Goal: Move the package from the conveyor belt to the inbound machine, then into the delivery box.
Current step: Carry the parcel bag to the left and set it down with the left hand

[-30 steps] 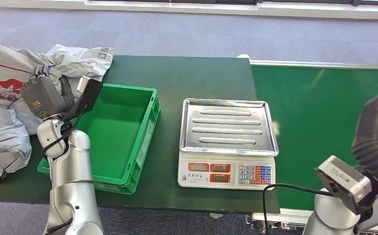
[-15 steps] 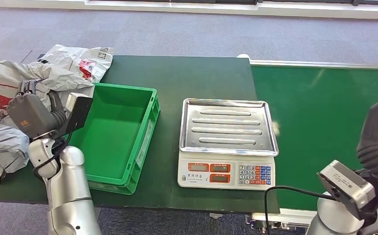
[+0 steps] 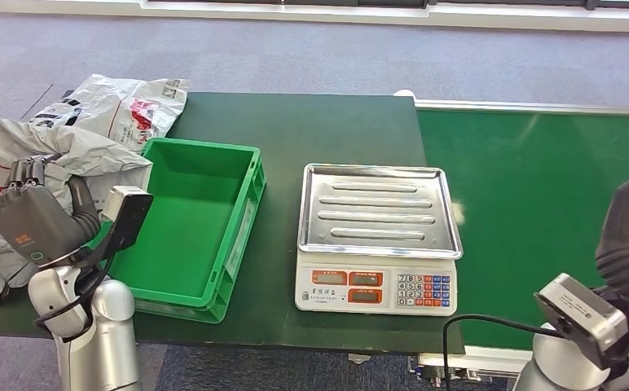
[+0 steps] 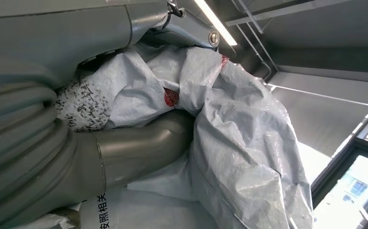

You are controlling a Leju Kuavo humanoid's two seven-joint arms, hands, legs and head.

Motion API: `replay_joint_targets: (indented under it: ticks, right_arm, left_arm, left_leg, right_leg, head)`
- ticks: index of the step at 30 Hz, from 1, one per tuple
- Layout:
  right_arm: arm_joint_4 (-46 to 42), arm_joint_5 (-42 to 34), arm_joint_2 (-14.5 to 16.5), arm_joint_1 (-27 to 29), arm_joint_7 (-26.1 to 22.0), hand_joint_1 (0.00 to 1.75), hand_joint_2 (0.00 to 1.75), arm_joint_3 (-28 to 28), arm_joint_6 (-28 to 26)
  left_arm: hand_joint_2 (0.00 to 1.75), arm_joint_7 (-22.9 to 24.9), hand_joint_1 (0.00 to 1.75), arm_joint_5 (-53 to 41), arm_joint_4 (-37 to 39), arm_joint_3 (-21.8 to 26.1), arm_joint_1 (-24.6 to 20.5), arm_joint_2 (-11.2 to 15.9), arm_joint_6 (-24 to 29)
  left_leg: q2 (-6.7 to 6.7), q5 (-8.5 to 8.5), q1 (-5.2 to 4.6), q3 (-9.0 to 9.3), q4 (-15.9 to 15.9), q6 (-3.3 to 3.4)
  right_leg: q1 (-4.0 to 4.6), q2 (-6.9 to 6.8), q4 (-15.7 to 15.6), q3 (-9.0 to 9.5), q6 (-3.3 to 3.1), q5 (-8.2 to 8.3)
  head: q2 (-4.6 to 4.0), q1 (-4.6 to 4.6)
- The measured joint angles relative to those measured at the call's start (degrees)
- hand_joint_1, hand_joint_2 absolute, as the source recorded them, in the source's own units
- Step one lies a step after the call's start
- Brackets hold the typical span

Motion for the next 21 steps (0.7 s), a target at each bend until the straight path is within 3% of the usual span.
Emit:
replay_joint_targets:
  ticks: [7, 13, 21]
  right_arm:
    - [0.4, 0.6, 0.0, 0.1, 1.0, 0.00, 1.75, -0.1, 0.0]
    - [0.5, 0.3, 0.0, 0.2, 1.3, 0.00, 1.75, -0.1, 0.0]
    - [0.8, -0.3, 0.0, 0.2, 0.2, 0.00, 1.75, -0.1, 0.0]
  left_arm:
    - [1.75, -1.1, 1.75, 1.5, -0.7, -2.2, 1.9, 0.6, 0.0]
    - [1.75, -5.3, 1.75, 13.1, 5.5, -8.8, 2.4, 1.4, -2.2]
    - [1.75, -4.0, 1.75, 18.0, 9.7, -14.3, 2.8, 2.0, -1.5]
  left_leg:
    - [-0.02, 0.00, 0.00, -0.01, 0.0, 0.00]
    - [-0.04, 0.00, -0.02, -0.01, 0.0, 0.01]
    - [-0.02, 0.00, -0.02, -0.02, 0.0, 0.00]
  right_leg:
    - [0.00, -0.01, 0.0, -0.02, 0.00, 0.00]
    - [-0.02, -0.01, 0.0, -0.01, 0.02, 0.02]
    - [-0.02, -0.01, 0.0, -0.02, 0.03, 0.04]
  head:
    - [0.00, -0.01]
    - [0.00, -0.01]
    - [0.00, -0.01]
